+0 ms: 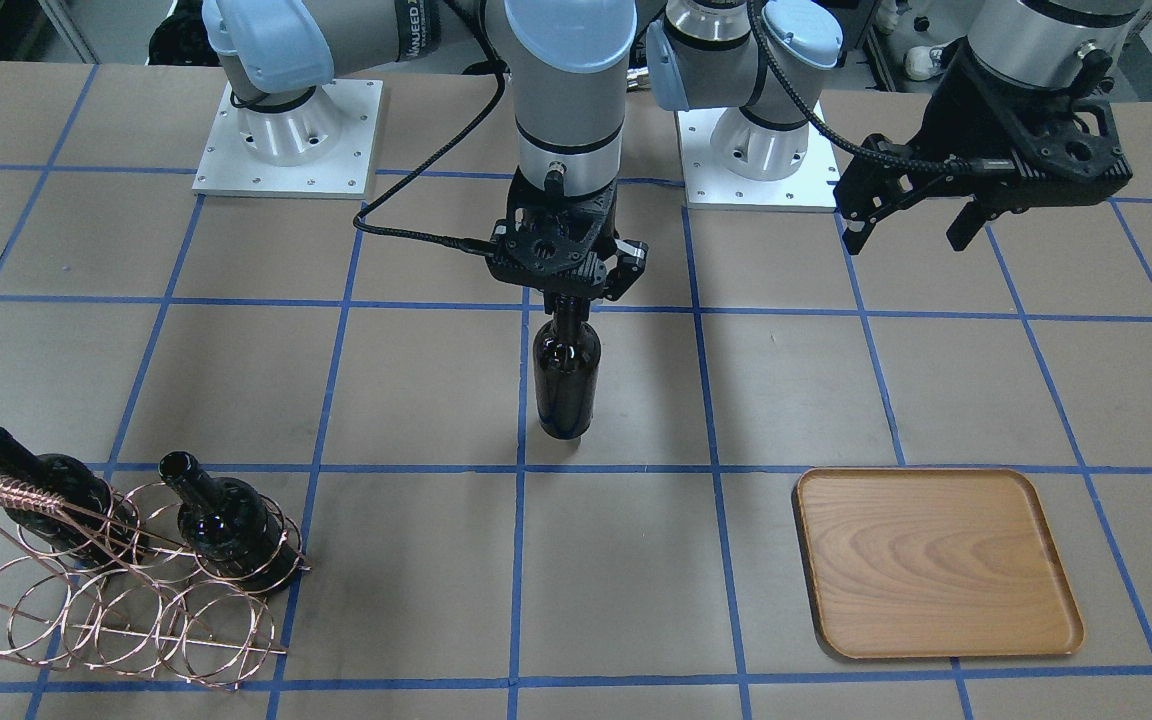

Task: Take wine from basket and place on tray
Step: 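Carry the bottle toward the tray and stand it upright on the table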

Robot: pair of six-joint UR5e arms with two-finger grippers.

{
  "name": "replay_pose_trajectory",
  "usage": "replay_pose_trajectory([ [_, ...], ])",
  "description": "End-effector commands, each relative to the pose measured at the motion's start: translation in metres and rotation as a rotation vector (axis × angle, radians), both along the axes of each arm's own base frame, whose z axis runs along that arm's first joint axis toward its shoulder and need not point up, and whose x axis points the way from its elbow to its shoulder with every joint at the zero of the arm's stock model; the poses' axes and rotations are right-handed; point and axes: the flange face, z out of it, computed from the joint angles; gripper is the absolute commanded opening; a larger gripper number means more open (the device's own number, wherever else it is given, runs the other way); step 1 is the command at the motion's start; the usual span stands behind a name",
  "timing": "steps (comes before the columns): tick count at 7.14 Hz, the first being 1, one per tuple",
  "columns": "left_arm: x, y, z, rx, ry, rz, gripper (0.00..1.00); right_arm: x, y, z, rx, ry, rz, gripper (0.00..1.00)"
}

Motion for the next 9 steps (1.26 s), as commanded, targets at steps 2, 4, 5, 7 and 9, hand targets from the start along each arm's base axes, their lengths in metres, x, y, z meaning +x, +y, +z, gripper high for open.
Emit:
replay_pose_trajectory([
  [2, 0.002, 0.000, -0.001, 0.004, 0.003, 0.001, 1.00, 0.021, 0.003, -0.023, 0.001, 0.003, -0.023, 0.10],
  [4, 0.002, 0.000, -0.001, 0.004, 0.003, 0.000, 1.00, 0.021, 0.004, -0.020, 0.006, 0.000, -0.021, 0.60],
  [5, 0.001, 0.000, -0.001, 0.004, 0.002, 0.000, 1.00, 0.022, 0.003, -0.010, -0.003, -0.024, -0.020, 1.00],
  [7, -0.002, -0.002, -0.005, 0.013, 0.005, -0.002, 1.00, -0.003, -0.001, 0.032, -0.014, -0.072, 0.011, 1.00],
  [9, -0.038, -0.002, -0.014, 0.027, 0.008, -0.025, 1.00, -0.134, -0.032, 0.076, 0.030, -0.019, 0.197, 1.00],
])
